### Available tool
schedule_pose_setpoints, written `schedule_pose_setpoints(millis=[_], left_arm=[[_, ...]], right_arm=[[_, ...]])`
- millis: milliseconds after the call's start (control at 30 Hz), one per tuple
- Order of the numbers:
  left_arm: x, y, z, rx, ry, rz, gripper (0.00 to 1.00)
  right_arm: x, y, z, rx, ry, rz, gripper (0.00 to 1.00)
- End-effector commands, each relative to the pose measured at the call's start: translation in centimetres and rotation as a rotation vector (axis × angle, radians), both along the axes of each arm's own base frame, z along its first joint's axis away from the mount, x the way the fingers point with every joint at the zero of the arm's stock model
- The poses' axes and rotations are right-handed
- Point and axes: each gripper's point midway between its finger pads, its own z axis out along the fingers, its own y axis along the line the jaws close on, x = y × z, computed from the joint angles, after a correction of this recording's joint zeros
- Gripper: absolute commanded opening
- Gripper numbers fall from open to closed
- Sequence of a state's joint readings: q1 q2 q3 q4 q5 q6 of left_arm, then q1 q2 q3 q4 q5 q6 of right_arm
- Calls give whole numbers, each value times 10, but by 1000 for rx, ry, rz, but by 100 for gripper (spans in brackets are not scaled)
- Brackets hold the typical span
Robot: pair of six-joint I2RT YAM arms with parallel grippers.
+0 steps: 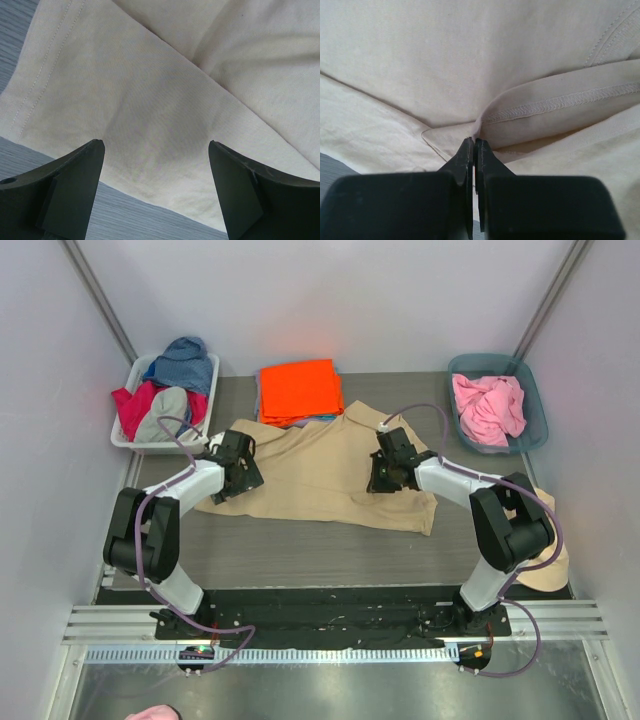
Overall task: Fold and stack the t-shirts
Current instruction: Fold the tshirt
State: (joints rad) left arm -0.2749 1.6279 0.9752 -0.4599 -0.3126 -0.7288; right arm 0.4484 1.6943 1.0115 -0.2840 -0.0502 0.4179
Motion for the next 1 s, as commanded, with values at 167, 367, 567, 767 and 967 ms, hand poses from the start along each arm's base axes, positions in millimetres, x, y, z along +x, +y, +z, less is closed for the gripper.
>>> schedule_pose_setpoints(millis=[167,367,567,767,967], left_arm=[[6,-3,0,-4,-19,-4,90],[6,-2,-1,0,-17,-4,90],[5,-2,0,2,-16,-3,90],[5,-1,0,7,-15,-3,90],[5,0,-2,8,-11,-3,90]], right_arm=[[20,6,33,34,-109,0,1],[37,12,37,29,-130,-3,1],[50,15,39,29,-142,-21,1],[62,19,38,23,-150,-19,1],[73,18,39,2,-170,-42,1]])
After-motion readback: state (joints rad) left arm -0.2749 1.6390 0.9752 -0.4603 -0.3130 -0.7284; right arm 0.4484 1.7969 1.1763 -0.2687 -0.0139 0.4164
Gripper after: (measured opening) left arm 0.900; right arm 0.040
